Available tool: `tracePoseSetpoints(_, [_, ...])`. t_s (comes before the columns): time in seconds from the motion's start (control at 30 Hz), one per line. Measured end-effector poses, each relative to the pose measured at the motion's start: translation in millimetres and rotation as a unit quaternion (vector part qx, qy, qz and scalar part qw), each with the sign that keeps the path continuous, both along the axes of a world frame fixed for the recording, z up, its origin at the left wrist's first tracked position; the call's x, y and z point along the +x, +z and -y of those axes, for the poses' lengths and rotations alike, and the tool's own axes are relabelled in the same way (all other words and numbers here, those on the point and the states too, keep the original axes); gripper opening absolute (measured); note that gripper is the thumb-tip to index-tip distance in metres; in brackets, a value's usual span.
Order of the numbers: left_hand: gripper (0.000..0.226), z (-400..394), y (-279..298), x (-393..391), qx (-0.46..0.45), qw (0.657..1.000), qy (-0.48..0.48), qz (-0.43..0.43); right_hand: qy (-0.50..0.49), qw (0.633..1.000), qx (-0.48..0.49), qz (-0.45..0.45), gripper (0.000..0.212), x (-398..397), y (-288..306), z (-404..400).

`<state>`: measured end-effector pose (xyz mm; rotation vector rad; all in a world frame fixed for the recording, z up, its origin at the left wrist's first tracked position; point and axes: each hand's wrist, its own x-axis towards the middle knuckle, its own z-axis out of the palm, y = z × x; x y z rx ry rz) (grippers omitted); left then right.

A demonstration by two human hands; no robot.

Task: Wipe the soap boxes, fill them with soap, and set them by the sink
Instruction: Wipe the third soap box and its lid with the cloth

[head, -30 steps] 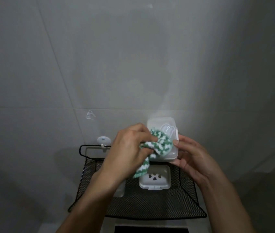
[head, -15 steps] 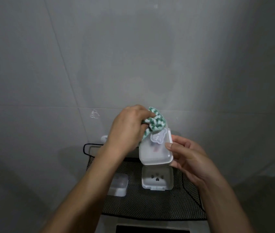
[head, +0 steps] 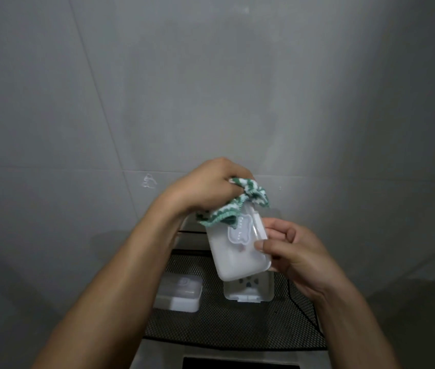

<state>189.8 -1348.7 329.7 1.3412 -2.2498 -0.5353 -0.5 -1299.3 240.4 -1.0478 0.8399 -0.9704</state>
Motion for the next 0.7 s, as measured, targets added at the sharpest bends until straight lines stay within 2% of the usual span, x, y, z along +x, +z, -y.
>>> tracePoseSetpoints(0.1, [0.025, 2.9, -9.1, 19.9, 0.084, 0.989, -0.003, -0.124, 0.010, 1.000, 0.013, 0.010, 0.053, -3.8, 1.6, -2.5])
tracePoseSetpoints(0.2, [0.030, 0.8, -26.8, 35.7, 0.118, 0.968, 0.012, -0.222, 0.003, 0.999, 0.025, 0.023, 0.055, -10.7, 5.0, -1.7])
tracePoseSetpoints(0.33, [0.040, -9.3, -43.3, 44.2, 0.110, 0.940, 0.054, -0.317, -0.011, 0.998, 0.035, 0.057, 0.054, -15.2, 10.7, 0.9])
tracePoseSetpoints(0.43, [0.030, -22.7, -54.3, 34.4, 0.084, 0.904, 0.112, -0.405, -0.038, 0.992, 0.042, 0.109, 0.044, -12.3, 16.0, 5.2])
tracePoseSetpoints(0.57, [0.021, -45.1, -71.1, 14.8, 0.082, 0.880, 0.152, -0.442, -0.093, 0.985, 0.026, 0.143, 0.029, -7.8, 23.7, 10.2])
tracePoseSetpoints(0.7, [0.019, -58.2, -79.8, 8.4, 0.053, 0.874, 0.160, -0.455, -0.124, 0.980, 0.017, 0.156, 0.027, -0.5, 24.4, 8.6])
